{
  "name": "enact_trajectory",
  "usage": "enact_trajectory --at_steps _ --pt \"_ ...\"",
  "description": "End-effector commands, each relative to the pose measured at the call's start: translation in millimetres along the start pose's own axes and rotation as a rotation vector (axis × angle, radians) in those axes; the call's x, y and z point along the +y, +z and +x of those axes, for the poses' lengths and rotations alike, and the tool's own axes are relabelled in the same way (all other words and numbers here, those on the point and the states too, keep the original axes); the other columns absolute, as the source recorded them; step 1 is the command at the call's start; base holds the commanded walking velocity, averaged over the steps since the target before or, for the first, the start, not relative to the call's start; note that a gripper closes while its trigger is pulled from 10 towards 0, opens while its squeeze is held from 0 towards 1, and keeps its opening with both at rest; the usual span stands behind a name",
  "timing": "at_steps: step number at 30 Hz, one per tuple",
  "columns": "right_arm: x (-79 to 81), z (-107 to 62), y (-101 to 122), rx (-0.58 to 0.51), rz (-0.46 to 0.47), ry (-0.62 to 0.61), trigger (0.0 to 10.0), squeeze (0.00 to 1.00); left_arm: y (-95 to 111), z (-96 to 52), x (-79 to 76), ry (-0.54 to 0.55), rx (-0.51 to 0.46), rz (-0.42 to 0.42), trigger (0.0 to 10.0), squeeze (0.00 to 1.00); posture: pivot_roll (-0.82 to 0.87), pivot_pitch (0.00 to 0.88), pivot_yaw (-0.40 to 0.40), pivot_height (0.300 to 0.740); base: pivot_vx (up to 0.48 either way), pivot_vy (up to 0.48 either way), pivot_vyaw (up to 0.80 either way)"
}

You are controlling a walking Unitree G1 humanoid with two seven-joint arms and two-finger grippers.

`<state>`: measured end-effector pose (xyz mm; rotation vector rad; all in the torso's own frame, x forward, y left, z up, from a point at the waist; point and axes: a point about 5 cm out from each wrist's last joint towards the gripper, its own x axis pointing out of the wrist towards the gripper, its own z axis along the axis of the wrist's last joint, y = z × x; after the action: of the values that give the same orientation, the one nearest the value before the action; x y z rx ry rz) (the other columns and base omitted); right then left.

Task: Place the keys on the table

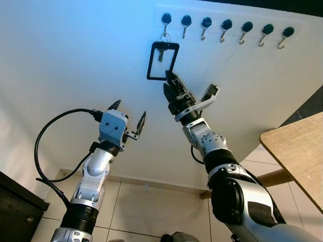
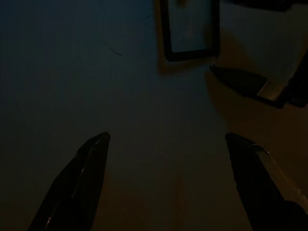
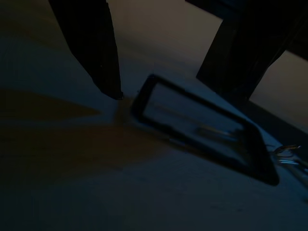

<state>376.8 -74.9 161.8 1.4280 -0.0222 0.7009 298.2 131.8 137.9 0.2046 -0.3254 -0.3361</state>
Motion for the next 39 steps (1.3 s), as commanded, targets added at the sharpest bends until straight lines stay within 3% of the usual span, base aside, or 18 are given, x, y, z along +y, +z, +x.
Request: enact_trajectory --at_steps 1,11,16,29,31,32,34,35,37,39 --pt "0.8 2.8 0.8 -0.009 -0.004 -0.01 10.0 0.0 1.0 0.4 -4.5 -0.02 -0.008 0.001 10.0 0.0 0.09 0.063 -0.064 0.74 0.0 0.0 0.0" --pt "2.1 6.3 5.2 -0.012 -0.022 -0.01 10.0 0.0 2.3 1.0 -4.8 -0.021 -0.016 -0.013 10.0 0.0 0.1 0.064 -0.067 0.74 0.0 0.0 0.0" --pt "12.4 12.7 3.9 0.025 -0.028 0.076 10.0 0.0 2.4 1.4 -3.8 -0.018 -0.016 -0.011 10.0 0.0 0.1 0.065 -0.066 0.74 0.0 0.0 0.0" --pt "18.0 12.2 -1.8 0.065 0.001 0.174 10.0 0.0 6.2 1.6 -6.1 -0.03 -0.047 -0.061 10.0 0.0 0.09 0.067 -0.062 0.74 0.0 0.0 0.0" --pt "17.4 11.4 -2.7 0.064 0.007 0.176 9.5 0.0 6.0 1.6 -6.4 -0.031 -0.045 -0.061 10.0 0.0 0.09 0.067 -0.062 0.74 0.0 0.0 0.0" --pt "16.8 10.9 -3.2 0.061 0.011 0.176 8.3 0.0 6.0 1.6 -6.5 -0.031 -0.045 -0.061 10.0 0.0 0.09 0.068 -0.062 0.74 0.0 0.0 0.0" --pt "16.4 10.5 -3.4 0.06 0.014 0.177 8.3 0.0 6.0 1.6 -6.6 -0.032 -0.045 -0.061 10.0 0.0 0.09 0.068 -0.062 0.74 0.0 0.0 0.0" --pt "15.4 9.4 -3.6 0.055 0.021 0.176 5.0 0.0 6.0 1.7 -6.6 -0.031 -0.045 -0.06 10.0 0.0 0.09 0.068 -0.062 0.74 0.0 0.0 0.0" --pt "12.6 6.1 -3.5 0.04 0.037 0.171 3.6 0.0 6.1 1.9 -6.1 -0.03 -0.045 -0.058 10.0 0.0 0.09 0.069 -0.061 0.74 0.0 0.0 0.0" --pt "12.0 5.3 -3.4 0.038 0.039 0.17 3.6 0.0 6.1 2.0 -6.0 -0.03 -0.045 -0.058 10.0 0.0 0.09 0.069 -0.061 0.74 0.0 0.0 0.0"
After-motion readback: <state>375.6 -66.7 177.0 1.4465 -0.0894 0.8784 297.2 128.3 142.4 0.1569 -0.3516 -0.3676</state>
